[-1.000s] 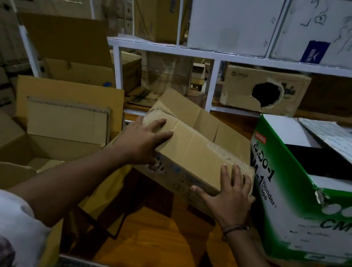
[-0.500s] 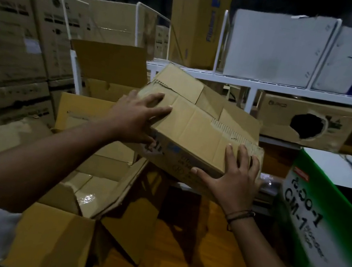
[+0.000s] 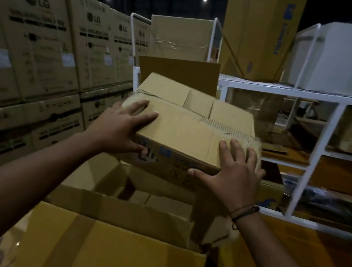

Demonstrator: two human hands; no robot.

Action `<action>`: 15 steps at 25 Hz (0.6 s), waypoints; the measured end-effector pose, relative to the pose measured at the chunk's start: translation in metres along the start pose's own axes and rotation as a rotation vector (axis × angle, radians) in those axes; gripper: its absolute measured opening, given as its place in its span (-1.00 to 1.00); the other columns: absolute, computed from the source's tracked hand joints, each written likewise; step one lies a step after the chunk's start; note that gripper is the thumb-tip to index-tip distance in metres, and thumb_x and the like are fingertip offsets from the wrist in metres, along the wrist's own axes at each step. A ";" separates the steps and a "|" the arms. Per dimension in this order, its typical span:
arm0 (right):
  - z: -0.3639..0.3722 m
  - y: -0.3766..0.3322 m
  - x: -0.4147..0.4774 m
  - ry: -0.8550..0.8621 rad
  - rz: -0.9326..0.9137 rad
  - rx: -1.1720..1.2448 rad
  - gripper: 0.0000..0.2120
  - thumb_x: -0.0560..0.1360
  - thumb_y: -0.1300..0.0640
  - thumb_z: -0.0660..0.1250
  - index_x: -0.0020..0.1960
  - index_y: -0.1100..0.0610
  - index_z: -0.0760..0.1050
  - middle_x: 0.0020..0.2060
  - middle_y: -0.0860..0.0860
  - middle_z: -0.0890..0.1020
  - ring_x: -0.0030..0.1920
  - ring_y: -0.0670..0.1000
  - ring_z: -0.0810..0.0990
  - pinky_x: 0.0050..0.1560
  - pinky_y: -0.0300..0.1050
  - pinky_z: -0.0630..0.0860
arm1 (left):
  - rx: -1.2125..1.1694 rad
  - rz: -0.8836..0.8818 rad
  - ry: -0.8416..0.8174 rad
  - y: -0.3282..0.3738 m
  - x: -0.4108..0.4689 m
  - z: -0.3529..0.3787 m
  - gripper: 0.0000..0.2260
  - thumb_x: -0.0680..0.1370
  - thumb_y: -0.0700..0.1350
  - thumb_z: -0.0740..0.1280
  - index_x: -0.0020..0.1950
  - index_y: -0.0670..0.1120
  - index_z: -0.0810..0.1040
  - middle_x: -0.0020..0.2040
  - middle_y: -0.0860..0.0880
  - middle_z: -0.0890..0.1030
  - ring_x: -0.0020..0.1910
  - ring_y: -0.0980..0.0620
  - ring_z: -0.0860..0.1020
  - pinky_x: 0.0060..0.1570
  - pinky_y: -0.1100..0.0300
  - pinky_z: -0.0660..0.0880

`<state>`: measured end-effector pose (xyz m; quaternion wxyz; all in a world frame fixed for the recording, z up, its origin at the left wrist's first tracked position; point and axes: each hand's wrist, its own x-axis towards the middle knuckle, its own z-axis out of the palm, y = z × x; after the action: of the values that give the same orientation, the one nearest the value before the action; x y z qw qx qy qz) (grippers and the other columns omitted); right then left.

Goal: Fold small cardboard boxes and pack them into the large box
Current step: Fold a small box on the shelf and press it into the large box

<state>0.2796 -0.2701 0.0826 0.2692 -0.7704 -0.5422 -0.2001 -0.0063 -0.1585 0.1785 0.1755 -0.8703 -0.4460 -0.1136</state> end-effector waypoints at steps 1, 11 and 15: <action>0.008 -0.020 -0.001 -0.031 0.001 -0.005 0.11 0.19 -0.74 0.05 0.55 -0.10 0.27 0.56 0.01 0.30 0.51 0.29 0.19 0.26 0.40 0.36 | -0.006 -0.004 -0.023 -0.019 -0.004 0.005 -0.06 0.41 0.41 0.42 0.63 0.36 -0.08 0.68 0.10 -0.12 0.54 -0.29 0.15 0.46 -0.25 0.23; 0.060 -0.078 -0.025 -0.310 0.022 0.090 -0.10 0.32 -0.63 0.17 0.52 -0.17 0.27 0.57 -0.05 0.25 0.55 0.18 0.12 0.37 0.33 0.31 | -0.096 -0.036 -0.245 -0.093 -0.021 0.103 0.00 0.39 0.44 0.41 0.62 0.37 -0.19 0.65 0.06 -0.34 0.58 -0.31 0.03 0.49 -0.29 0.18; 0.084 -0.071 -0.019 -0.486 0.025 0.152 -0.25 0.43 -0.52 0.23 0.47 -0.10 0.42 0.37 -0.09 0.53 0.36 0.03 0.47 0.29 0.15 0.50 | -0.058 -0.029 -0.542 -0.097 -0.015 0.138 -0.03 0.34 0.55 0.31 0.64 0.28 0.02 0.69 -0.01 -0.14 0.62 -0.33 -0.07 0.54 -0.36 0.04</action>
<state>0.2079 -0.2124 0.0203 0.1906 -0.7802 -0.5947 0.0357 -0.0884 -0.0608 0.0669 0.0229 -0.8670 -0.4858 0.1081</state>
